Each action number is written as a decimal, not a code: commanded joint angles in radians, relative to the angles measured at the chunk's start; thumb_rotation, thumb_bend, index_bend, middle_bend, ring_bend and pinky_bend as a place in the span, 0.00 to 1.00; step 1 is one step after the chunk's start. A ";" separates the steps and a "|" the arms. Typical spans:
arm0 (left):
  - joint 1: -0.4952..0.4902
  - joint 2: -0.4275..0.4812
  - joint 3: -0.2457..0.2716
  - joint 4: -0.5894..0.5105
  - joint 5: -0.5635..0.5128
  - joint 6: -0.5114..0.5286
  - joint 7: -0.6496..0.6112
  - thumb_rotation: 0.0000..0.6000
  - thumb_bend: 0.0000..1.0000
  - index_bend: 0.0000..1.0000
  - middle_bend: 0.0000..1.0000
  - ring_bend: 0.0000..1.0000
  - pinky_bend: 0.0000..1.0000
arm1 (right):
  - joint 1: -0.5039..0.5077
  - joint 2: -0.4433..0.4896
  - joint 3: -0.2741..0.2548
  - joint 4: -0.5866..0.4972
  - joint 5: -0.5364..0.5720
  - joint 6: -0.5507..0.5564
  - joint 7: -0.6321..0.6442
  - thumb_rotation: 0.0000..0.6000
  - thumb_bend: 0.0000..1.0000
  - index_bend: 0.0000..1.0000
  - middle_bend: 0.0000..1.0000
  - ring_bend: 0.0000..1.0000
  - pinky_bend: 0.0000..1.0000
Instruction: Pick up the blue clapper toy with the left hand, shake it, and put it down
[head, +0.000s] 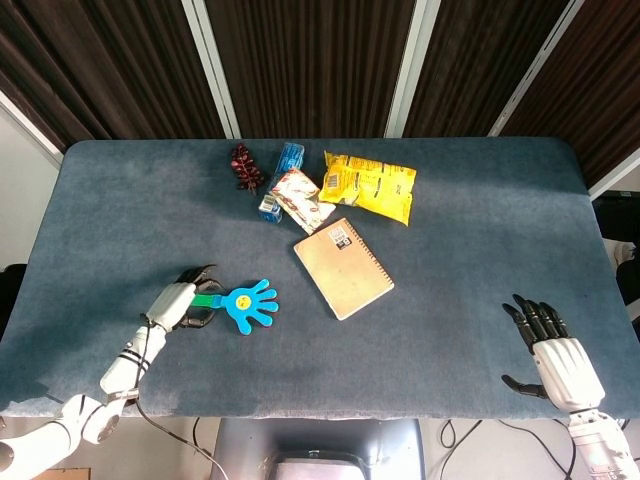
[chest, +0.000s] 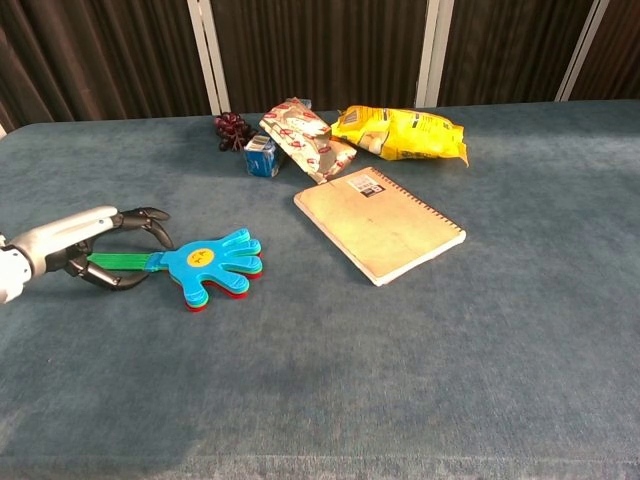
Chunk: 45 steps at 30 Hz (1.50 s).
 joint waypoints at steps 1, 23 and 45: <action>-0.002 -0.006 0.004 0.000 -0.002 0.001 0.003 1.00 0.39 0.34 0.06 0.00 0.00 | -0.001 0.003 -0.001 -0.002 0.000 0.001 0.001 1.00 0.20 0.00 0.00 0.00 0.00; 0.018 -0.081 -0.023 0.066 -0.035 0.099 -0.075 1.00 0.42 0.78 0.31 0.06 0.00 | -0.005 0.012 -0.002 -0.007 -0.004 0.009 0.009 1.00 0.20 0.00 0.00 0.00 0.00; 0.081 0.077 -0.086 -0.116 0.061 0.434 -1.272 1.00 0.57 0.89 0.80 0.46 0.57 | -0.005 0.012 -0.005 -0.008 -0.009 0.009 0.011 1.00 0.20 0.00 0.00 0.00 0.00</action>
